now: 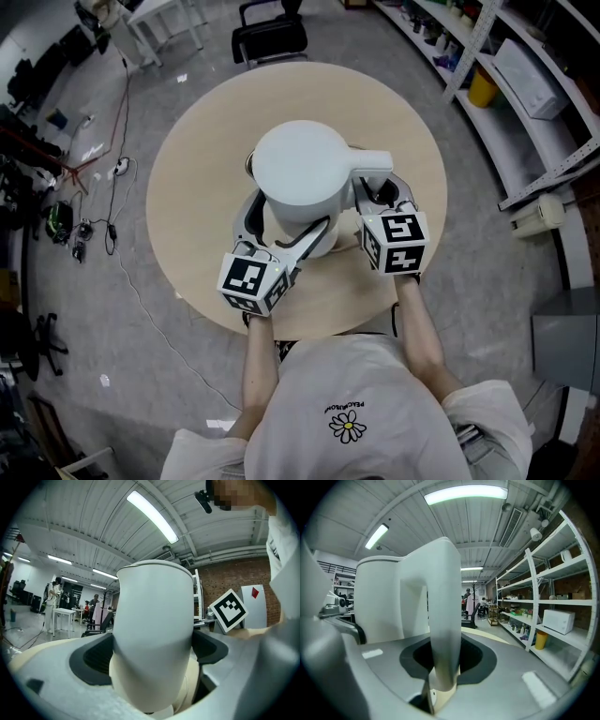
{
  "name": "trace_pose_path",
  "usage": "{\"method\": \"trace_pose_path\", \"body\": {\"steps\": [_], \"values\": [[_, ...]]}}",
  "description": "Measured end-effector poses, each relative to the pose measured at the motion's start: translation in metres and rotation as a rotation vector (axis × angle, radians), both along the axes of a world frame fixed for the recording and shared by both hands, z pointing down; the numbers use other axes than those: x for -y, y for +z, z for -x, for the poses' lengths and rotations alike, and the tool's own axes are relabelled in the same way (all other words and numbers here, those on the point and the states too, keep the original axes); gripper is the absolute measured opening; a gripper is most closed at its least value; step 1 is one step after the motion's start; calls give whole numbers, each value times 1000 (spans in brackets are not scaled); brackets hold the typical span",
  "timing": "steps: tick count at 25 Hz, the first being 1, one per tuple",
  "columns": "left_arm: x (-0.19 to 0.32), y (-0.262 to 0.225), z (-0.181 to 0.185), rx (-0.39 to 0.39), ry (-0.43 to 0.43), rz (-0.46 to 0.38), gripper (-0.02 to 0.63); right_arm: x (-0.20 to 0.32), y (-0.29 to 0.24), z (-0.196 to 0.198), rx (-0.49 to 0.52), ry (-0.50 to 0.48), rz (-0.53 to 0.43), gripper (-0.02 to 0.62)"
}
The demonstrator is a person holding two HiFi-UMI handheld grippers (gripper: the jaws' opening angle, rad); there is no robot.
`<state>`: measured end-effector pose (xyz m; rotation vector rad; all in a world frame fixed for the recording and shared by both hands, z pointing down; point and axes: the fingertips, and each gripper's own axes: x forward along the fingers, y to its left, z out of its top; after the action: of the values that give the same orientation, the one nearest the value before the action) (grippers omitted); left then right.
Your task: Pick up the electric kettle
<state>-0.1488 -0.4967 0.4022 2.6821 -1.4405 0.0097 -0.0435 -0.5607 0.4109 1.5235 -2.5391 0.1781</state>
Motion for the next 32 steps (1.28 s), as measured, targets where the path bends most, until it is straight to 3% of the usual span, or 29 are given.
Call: {"method": "trace_pose_path", "body": {"steps": [10, 32], "values": [[-14, -49, -5, 1, -12, -55, 534, -14, -50, -5, 40, -18, -58, 89], [-18, -62, 2, 4, -13, -68, 531, -18, -67, 3, 31, -21, -86, 89]]}}
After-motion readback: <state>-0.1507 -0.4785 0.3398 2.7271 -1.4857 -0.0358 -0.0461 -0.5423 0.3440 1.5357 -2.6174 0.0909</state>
